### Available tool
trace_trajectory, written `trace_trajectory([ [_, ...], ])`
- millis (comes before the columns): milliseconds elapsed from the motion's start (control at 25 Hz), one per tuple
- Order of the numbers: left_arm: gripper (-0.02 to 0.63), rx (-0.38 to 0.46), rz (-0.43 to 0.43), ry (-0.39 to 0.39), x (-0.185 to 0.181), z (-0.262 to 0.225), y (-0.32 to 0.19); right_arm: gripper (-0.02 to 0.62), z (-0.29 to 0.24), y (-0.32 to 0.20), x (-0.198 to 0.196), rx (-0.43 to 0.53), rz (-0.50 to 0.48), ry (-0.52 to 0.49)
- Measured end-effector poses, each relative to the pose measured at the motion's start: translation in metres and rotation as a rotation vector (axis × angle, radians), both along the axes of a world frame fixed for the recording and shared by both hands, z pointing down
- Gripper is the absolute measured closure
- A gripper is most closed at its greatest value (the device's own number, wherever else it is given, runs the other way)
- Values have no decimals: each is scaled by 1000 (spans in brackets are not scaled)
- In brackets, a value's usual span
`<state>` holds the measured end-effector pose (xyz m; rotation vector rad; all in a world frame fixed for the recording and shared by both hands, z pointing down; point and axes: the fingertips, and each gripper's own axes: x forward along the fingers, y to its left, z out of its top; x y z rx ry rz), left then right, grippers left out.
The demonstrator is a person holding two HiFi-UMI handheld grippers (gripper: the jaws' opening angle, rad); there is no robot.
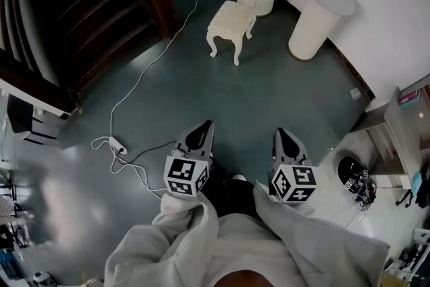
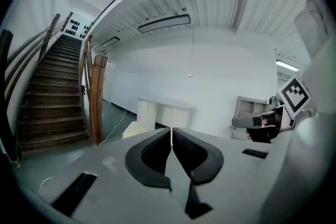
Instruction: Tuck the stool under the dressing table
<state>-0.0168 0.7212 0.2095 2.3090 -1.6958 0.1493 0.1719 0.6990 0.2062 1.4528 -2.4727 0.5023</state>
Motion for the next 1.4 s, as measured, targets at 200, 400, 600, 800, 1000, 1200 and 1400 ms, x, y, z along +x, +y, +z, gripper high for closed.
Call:
trace_trajectory([
  [200, 584, 5, 2, -31, -2, -2, 12, 546, -2, 11, -1, 3, -7, -28],
  [400, 584, -6, -27, -29, -5, 1, 24, 546, -7, 18, 2, 22, -5, -43],
  [600, 584, 5, -27, -40, 2, 0, 34, 546, -2, 24, 10, 5, 10, -45],
  [800, 584, 3, -18, -42, 7, -1, 39, 546, -2, 31, 6, 7, 3, -53],
  [1000, 584, -1, 3, -30, 10, 4, 31, 546, -1, 21, 2, 6, 1, -53],
  [1200, 584, -9, 2, -9, 2, 12, 7, 546, 5, -1, -11, 5, -15, -40],
  [1400, 584, -5, 4, -3, -15, 10, -33, 546, -1, -40, -28, 22, -17, -45],
])
